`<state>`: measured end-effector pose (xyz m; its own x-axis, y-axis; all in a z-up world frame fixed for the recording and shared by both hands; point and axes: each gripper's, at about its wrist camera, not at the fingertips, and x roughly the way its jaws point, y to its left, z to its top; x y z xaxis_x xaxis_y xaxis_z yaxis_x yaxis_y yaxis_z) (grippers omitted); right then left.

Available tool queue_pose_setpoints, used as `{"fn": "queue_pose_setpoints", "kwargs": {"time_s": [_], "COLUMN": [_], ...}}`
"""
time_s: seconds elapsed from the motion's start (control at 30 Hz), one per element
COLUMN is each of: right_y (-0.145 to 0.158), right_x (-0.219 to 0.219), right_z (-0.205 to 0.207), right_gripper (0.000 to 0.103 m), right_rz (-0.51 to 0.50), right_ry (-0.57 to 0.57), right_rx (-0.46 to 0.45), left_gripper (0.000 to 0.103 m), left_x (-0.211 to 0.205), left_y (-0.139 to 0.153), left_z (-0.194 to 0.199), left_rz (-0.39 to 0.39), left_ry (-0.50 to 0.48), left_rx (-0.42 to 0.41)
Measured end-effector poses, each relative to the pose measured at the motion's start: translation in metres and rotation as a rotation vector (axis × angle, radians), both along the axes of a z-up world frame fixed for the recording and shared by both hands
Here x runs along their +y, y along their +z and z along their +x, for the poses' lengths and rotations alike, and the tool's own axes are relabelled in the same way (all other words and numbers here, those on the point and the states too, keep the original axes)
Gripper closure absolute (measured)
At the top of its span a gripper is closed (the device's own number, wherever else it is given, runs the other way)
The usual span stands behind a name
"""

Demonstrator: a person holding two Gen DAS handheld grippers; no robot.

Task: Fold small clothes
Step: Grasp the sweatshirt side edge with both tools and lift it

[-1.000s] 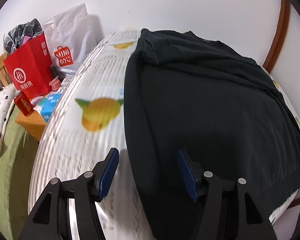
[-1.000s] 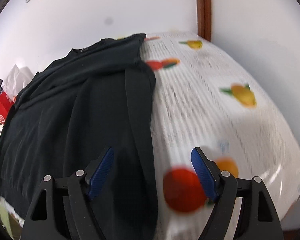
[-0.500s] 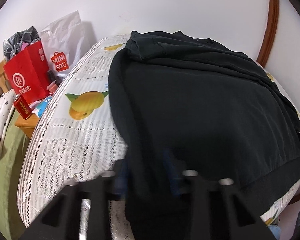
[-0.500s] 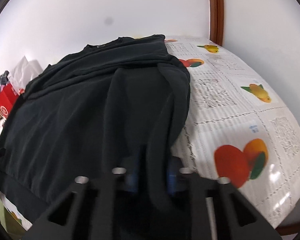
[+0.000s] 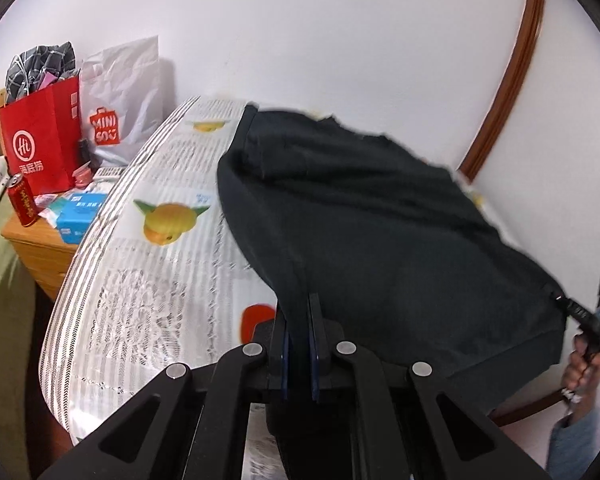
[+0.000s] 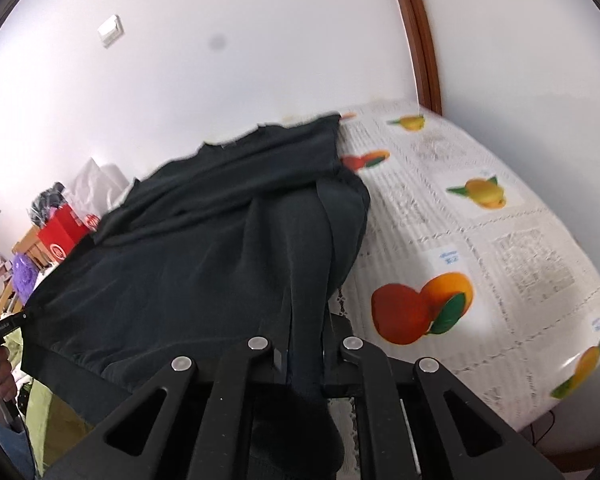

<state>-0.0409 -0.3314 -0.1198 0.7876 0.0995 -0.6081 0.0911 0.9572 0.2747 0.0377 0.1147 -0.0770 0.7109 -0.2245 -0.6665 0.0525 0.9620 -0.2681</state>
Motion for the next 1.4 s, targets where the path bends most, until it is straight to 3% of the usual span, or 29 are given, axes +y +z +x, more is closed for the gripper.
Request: {"fn": "queue_pose_setpoints", "kwargs": {"time_s": [0.2, 0.4, 0.63, 0.9, 1.13, 1.4], "right_y": [0.03, 0.052, 0.069, 0.067, 0.03, -0.015], "right_x": [-0.003, -0.015, -0.02, -0.019, -0.024, -0.025], "right_z": [-0.004, 0.02, 0.084, 0.17, 0.247, 0.283], "right_gripper": [0.096, 0.096, 0.096, 0.096, 0.096, 0.095], "right_rz": [-0.006, 0.034, 0.02, 0.024, 0.049, 0.017], "right_ry": [0.01, -0.019, -0.057, -0.07, -0.116, -0.133], "right_rx": [-0.114, -0.225, -0.229, -0.174, -0.074, 0.031], "left_gripper": [0.096, 0.096, 0.095, 0.095, 0.095, 0.091], "left_x": [0.001, 0.0, -0.016, -0.024, -0.024, -0.018], "left_y": [0.029, 0.044, 0.061, 0.045, 0.014, -0.03], "left_z": [0.003, 0.026, 0.084, 0.161, 0.205, 0.234], "left_rz": [0.003, 0.028, 0.09, 0.118, 0.201, 0.223], "left_ry": [0.03, 0.064, 0.116, 0.178, 0.208, 0.199], "left_rx": [-0.114, -0.21, -0.234, -0.147, -0.101, 0.005]}}
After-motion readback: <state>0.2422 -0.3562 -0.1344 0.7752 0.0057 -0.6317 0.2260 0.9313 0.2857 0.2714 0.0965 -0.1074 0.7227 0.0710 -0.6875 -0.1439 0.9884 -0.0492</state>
